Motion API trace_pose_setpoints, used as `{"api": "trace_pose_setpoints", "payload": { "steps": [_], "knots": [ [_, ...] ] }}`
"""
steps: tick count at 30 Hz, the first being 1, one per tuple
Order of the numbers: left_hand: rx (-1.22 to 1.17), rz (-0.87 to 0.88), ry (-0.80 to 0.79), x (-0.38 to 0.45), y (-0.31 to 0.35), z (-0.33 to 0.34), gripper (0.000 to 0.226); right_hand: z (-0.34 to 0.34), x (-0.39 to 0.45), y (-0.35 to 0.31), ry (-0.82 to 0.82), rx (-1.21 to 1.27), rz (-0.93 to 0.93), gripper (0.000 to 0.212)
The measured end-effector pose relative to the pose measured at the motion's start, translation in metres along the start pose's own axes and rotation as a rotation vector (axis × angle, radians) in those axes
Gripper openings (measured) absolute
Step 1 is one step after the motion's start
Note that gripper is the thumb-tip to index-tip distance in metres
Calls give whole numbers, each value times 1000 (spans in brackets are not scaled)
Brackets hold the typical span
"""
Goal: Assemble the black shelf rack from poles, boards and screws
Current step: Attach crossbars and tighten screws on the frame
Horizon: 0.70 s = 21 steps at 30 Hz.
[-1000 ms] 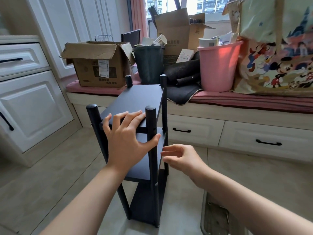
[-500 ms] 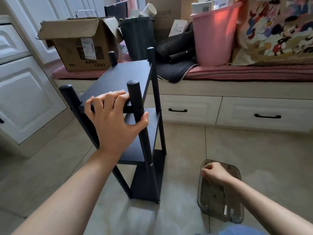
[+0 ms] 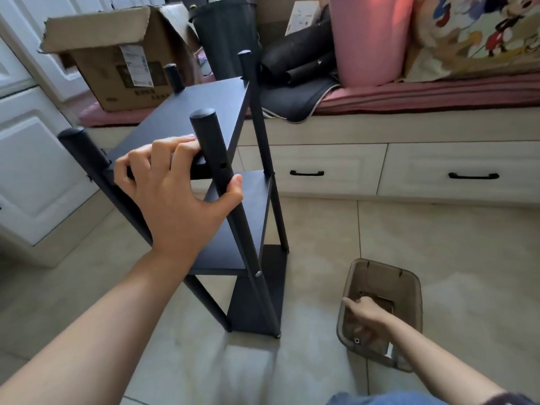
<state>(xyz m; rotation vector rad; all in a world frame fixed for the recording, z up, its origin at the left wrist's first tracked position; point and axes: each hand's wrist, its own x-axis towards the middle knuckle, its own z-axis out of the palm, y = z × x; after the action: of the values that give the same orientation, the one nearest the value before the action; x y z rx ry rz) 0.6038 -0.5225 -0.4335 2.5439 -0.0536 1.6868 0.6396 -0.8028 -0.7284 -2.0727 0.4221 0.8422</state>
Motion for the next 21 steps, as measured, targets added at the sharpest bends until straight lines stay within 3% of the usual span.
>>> {"api": "trace_pose_setpoints", "payload": {
  "steps": [9, 14, 16, 18, 21],
  "knots": [
    [-1, -10, -4, 1, 1, 0, 38, 25, -9, -24, -120, -101, -88, 35],
    [3, -17, -30, 2, 2, -3, 38, 41, -7, -27, -248, -118, -116, 50],
    [0, -21, -41, 1, 3, -5, 38, 38, 2, -29, -275, -94, -122, 46],
    [-6, -18, -48, 1, 3, -5, 38, 33, 19, -30, -211, -161, -167, 35],
    [-11, -20, -61, 2, 3, -6, 40, 24, 44, -25, 11, -493, -228, 17]
  ]
}}
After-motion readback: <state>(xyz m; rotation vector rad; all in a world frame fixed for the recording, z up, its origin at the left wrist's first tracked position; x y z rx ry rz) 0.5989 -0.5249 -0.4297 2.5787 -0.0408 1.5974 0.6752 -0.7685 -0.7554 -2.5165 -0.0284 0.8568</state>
